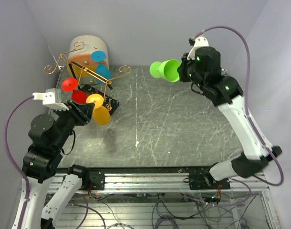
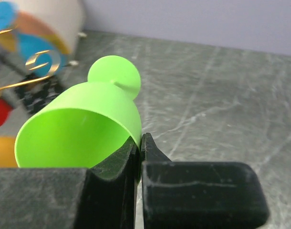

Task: Take the wine glass off the wine glass rack

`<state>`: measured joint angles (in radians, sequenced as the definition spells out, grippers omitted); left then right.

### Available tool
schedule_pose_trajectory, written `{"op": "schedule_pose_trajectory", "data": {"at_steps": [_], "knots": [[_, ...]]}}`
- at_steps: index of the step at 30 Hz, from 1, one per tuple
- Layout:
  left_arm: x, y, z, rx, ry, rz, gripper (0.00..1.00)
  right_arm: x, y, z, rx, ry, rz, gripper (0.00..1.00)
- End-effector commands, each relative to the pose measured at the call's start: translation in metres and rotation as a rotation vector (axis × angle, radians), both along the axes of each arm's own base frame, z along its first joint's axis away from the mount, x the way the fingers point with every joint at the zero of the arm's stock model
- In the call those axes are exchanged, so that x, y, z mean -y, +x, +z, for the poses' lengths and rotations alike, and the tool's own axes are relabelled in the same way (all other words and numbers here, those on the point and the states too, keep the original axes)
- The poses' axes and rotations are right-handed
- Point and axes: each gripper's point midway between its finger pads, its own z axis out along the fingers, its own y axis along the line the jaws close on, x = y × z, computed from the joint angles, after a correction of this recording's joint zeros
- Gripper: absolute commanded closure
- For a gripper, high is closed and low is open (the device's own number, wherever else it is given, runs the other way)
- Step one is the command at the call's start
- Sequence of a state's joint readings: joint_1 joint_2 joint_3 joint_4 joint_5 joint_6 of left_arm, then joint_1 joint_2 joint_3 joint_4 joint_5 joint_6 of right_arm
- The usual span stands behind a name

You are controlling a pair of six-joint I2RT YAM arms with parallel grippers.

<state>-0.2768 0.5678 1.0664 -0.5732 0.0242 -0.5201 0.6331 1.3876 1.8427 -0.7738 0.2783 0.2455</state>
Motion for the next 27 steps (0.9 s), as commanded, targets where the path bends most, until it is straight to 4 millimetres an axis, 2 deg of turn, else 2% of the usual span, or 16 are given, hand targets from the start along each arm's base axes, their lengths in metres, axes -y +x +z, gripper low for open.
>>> {"op": "schedule_pose_trajectory", "data": {"at_steps": [1,4,7,11,15,17,20,27], "knots": [[-0.023,-0.011,0.027,0.139,0.067,0.088,0.53,0.040,0.064,-0.067,-0.195,-0.052,-0.179,1.00],[-0.038,-0.017,0.026,0.151,0.112,0.149,0.53,0.067,0.100,-0.103,-0.317,-0.005,-0.258,1.00],[-0.057,-0.020,0.016,0.131,0.160,0.235,0.53,0.094,0.121,-0.134,-0.405,-0.008,-0.364,1.00],[-0.079,-0.023,-0.007,0.101,0.212,0.340,0.54,0.118,0.134,-0.168,-0.478,-0.007,-0.414,1.00],[-0.089,-0.023,-0.032,0.076,0.236,0.393,0.54,0.128,0.138,-0.214,-0.589,-0.005,-0.401,1.00],[-0.089,-0.022,-0.042,0.064,0.239,0.396,0.55,0.130,0.138,-0.231,-0.629,-0.017,-0.393,1.00],[-0.089,-0.020,-0.053,0.048,0.244,0.395,0.55,0.131,0.138,-0.244,-0.658,-0.035,-0.396,1.00],[-0.085,-0.019,-0.056,0.031,0.248,0.373,0.55,0.136,0.136,-0.257,-0.680,-0.060,-0.414,1.00]]}}
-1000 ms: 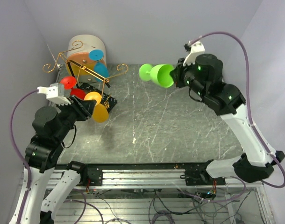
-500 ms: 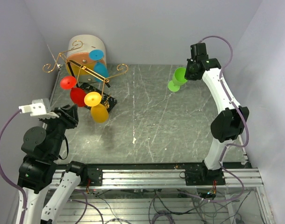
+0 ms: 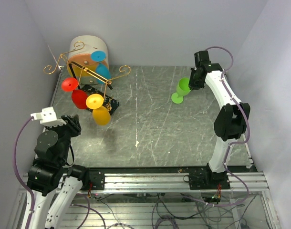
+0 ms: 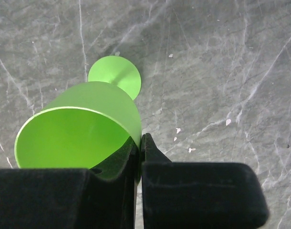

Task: Take the wine glass off the wine glass rack

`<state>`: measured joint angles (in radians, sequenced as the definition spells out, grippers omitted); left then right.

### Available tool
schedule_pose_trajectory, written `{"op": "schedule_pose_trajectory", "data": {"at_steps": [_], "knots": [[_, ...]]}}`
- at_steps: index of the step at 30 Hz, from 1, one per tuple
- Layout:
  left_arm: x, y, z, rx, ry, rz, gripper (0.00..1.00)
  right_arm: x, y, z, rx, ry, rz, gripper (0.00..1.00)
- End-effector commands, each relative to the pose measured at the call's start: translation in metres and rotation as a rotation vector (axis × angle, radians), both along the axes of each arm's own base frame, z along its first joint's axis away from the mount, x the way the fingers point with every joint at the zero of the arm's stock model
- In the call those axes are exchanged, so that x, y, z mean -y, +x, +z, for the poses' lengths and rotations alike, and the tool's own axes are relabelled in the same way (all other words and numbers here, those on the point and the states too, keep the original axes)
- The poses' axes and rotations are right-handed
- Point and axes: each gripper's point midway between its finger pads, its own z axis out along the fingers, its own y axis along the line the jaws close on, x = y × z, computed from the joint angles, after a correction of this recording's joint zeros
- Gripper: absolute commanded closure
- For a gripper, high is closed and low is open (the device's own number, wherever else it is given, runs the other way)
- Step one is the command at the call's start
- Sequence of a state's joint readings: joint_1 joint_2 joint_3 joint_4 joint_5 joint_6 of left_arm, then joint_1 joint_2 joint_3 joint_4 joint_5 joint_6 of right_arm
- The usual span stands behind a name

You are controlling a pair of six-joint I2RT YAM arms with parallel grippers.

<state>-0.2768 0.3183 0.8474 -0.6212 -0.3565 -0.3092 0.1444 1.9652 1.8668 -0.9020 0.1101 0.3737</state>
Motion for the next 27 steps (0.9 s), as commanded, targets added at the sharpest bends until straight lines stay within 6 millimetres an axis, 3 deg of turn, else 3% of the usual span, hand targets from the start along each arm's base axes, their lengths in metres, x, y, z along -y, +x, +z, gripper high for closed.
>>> {"op": "schedule_pose_trajectory", "data": {"at_steps": [1,5,8,10,15,19,20,22,23,24,26,27], "knots": [[-0.002,0.001,0.004,0.015,0.004,0.009,0.55,0.002,0.002,-0.001,0.004,-0.006,-0.001,0.98],[-0.001,0.000,0.002,0.011,0.005,0.003,0.55,0.001,0.002,-0.004,-0.004,0.001,0.006,0.87],[-0.001,0.001,0.001,0.006,0.007,0.004,0.55,-0.001,0.004,0.003,0.019,0.012,0.008,0.71],[0.000,0.002,0.000,0.002,0.008,0.003,0.55,-0.002,0.004,0.014,0.046,0.020,0.009,0.63],[-0.001,0.002,-0.001,-0.002,0.008,0.009,0.55,0.000,0.002,0.065,0.166,0.032,-0.009,0.61],[-0.005,0.002,-0.002,-0.008,0.007,0.029,0.55,-0.006,-0.015,0.153,0.396,0.104,0.008,0.55],[-0.005,0.002,-0.002,-0.008,0.005,0.031,0.55,-0.014,-0.022,0.178,0.472,0.147,0.036,0.50],[-0.006,0.002,-0.003,-0.010,0.005,0.036,0.55,-0.049,-0.052,0.248,0.687,0.313,0.180,0.38],[-0.006,0.002,-0.003,-0.011,0.004,0.039,0.55,-0.076,-0.077,0.282,0.794,0.454,0.308,0.27],[-0.007,0.002,-0.003,-0.009,0.003,0.042,0.55,-0.102,-0.110,0.322,0.925,0.606,0.459,0.06],[-0.007,0.002,-0.003,-0.010,0.001,0.046,0.55,-0.138,-0.200,0.404,1.205,0.918,0.761,0.00],[-0.008,0.001,-0.003,-0.008,-0.001,0.049,0.55,-0.150,-0.238,0.424,1.242,1.051,0.849,0.00]]}}
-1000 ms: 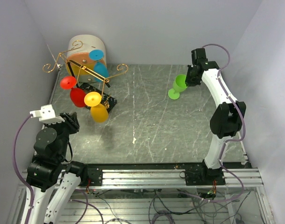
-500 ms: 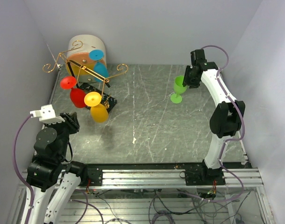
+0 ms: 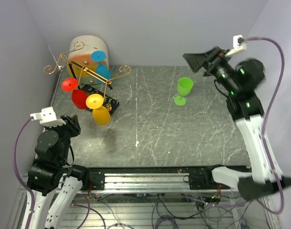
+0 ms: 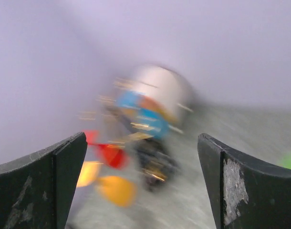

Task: Take the wine glass off the wine glass rack

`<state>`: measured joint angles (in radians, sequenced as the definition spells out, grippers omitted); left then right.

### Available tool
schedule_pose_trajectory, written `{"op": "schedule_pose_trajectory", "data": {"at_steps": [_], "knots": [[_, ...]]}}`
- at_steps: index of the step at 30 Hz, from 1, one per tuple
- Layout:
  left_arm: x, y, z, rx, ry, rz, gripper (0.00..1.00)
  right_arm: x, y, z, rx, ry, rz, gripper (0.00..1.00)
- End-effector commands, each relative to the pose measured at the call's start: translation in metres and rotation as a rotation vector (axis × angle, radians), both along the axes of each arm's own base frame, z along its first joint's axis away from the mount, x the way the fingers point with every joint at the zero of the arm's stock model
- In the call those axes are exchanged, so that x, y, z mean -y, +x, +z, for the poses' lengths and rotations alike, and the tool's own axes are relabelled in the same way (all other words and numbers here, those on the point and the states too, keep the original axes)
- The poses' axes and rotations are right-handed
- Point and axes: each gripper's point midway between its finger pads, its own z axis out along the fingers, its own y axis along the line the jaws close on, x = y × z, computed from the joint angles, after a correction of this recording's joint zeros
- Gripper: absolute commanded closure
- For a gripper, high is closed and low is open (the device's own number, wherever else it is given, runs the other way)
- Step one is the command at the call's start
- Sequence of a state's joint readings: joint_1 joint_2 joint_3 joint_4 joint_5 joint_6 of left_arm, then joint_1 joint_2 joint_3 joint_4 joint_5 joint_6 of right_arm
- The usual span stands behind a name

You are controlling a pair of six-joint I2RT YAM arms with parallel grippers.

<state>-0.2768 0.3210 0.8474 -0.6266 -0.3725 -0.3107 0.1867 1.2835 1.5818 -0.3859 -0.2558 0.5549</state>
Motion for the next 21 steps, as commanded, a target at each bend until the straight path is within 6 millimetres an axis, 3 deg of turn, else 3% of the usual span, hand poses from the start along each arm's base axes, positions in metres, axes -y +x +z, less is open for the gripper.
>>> {"op": "schedule_pose_trajectory", "data": {"at_steps": [1,3,5,9,12,14,21], "knots": [[-0.005,0.001,-0.002,-0.001,-0.004,0.034,0.55,-0.087,-0.172,0.160,0.575,0.397,0.687,0.00],[-0.006,0.001,-0.003,-0.005,-0.004,0.036,0.56,-0.110,-0.215,0.188,0.643,0.421,0.799,0.00],[-0.006,0.001,-0.004,-0.012,-0.003,0.041,0.56,-0.127,-0.250,0.202,0.695,0.472,0.909,0.00],[-0.008,0.001,-0.005,-0.019,-0.004,0.052,0.56,-0.166,-0.283,0.201,0.673,0.508,1.089,0.00],[-0.009,0.002,-0.006,-0.024,-0.003,0.059,0.56,-0.192,-0.297,0.196,0.681,0.497,1.130,0.00],[-0.008,0.003,-0.008,-0.030,-0.001,0.058,0.56,-0.200,-0.297,0.196,0.679,0.472,1.104,0.00],[-0.007,0.004,-0.009,-0.038,0.002,0.054,0.56,-0.204,-0.299,0.207,0.731,0.490,1.079,0.00]]}}
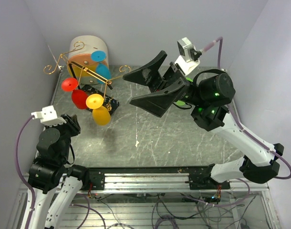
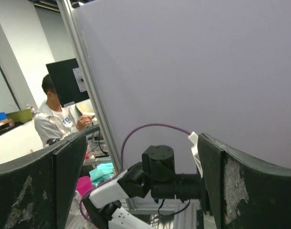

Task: Take the wine glass off the wine glass rack

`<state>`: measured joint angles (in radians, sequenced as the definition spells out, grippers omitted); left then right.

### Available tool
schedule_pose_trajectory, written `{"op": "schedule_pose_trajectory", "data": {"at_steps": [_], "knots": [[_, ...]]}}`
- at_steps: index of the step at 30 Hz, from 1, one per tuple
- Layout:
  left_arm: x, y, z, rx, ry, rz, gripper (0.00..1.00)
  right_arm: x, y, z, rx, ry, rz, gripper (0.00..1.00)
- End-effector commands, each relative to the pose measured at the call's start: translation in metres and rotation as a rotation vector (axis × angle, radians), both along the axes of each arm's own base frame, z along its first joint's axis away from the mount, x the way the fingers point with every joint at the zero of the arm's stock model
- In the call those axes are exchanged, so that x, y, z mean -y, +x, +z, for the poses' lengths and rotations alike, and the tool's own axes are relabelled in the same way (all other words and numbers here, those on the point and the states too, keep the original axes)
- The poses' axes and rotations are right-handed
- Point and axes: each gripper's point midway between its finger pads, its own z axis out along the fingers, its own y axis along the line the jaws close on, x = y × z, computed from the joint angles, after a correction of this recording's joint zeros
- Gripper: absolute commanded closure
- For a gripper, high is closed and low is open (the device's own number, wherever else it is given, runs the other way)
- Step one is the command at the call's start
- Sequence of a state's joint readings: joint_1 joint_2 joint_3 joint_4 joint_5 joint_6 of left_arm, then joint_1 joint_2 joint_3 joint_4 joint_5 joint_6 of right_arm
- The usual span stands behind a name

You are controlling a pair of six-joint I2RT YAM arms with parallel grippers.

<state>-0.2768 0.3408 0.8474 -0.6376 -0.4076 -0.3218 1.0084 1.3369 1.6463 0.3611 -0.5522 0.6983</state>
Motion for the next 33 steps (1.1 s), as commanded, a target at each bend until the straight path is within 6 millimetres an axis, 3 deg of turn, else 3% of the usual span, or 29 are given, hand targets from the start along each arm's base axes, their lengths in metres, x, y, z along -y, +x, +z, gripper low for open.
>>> {"op": "schedule_pose_trajectory", "data": {"at_steps": [1,27,30,33], "knots": [[-0.002,0.002,-0.004,-0.010,0.001,0.017,0.56,0.021,-0.016,0.040,0.091,0.115,-0.031,0.00],[-0.001,0.001,-0.003,-0.003,-0.001,0.008,0.56,0.000,-0.019,0.035,0.095,0.120,0.010,0.00],[-0.001,0.001,-0.003,-0.002,-0.001,0.008,0.56,-0.012,-0.004,0.021,0.051,0.060,-0.036,0.00],[0.000,0.002,-0.003,-0.007,0.001,0.005,0.56,-0.038,0.048,-0.012,-0.065,-0.081,-0.203,0.00]]}}
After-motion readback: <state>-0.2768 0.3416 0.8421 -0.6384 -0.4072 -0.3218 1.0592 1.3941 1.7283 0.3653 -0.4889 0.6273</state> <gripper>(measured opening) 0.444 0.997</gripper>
